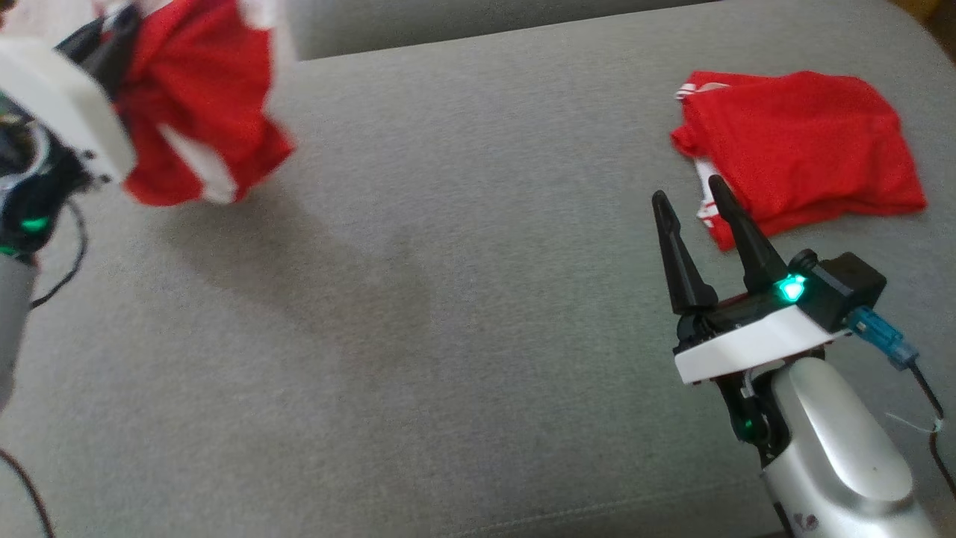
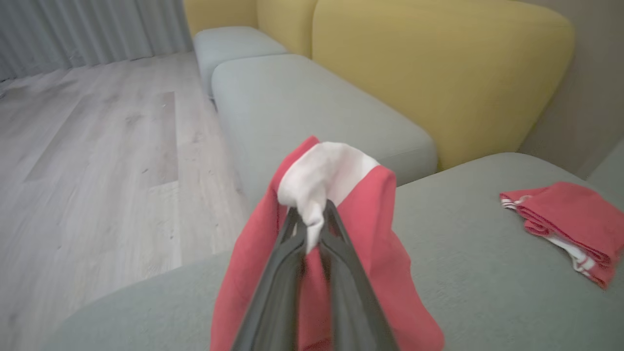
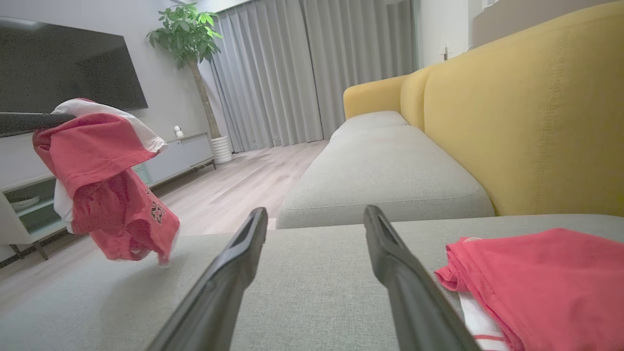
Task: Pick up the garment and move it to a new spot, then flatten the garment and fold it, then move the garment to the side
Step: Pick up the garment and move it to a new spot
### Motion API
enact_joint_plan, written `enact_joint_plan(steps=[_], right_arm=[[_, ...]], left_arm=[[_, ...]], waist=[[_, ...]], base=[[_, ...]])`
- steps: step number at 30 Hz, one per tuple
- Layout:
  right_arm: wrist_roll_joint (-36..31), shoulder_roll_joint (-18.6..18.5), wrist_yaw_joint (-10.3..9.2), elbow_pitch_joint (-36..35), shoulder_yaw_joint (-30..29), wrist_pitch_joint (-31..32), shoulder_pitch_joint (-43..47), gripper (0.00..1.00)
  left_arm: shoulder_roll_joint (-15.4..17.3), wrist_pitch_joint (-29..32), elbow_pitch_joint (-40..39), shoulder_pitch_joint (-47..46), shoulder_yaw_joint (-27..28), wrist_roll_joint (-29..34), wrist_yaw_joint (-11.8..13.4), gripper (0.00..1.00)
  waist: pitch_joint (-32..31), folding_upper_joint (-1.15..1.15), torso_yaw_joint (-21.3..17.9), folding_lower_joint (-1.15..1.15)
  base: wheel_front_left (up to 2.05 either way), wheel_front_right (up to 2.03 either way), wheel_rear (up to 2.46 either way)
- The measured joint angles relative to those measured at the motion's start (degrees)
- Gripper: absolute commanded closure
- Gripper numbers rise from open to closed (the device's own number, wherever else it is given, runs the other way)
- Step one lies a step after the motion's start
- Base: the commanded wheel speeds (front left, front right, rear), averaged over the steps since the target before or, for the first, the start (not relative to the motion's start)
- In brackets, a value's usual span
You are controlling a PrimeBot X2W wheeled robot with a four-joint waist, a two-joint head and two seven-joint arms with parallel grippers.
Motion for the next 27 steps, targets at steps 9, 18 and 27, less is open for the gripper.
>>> enact_joint_plan(steps=[9,18,27], right_arm=[[0.8,1.1,0.0,-0.4,1.3,0.0,1.2,0.0],[1.0,1.3,0.0,0.0,1.7,0.0,2.1,0.0],[1.0,0.7,0.0,0.4,1.4,0.0,2.0,0.0]], left_arm=[[-6.8,-0.1,-11.7,6.4,-5.5,0.5,3.2,1.0],[-19.5,-11.9,2.2,17.8,-15.1,4.4,4.0,0.75],[-24.5,-24.7,13.2,14.6,-15.6,5.6,2.0,0.0]], waist=[[-0.8,0.0,-4.2,0.0],[-0.9,0.0,-4.3,0.0],[-0.8,0.0,-1.3,0.0]], base=[[0.0,0.0,0.0],[0.0,0.0,0.0],[0.0,0.0,0.0]])
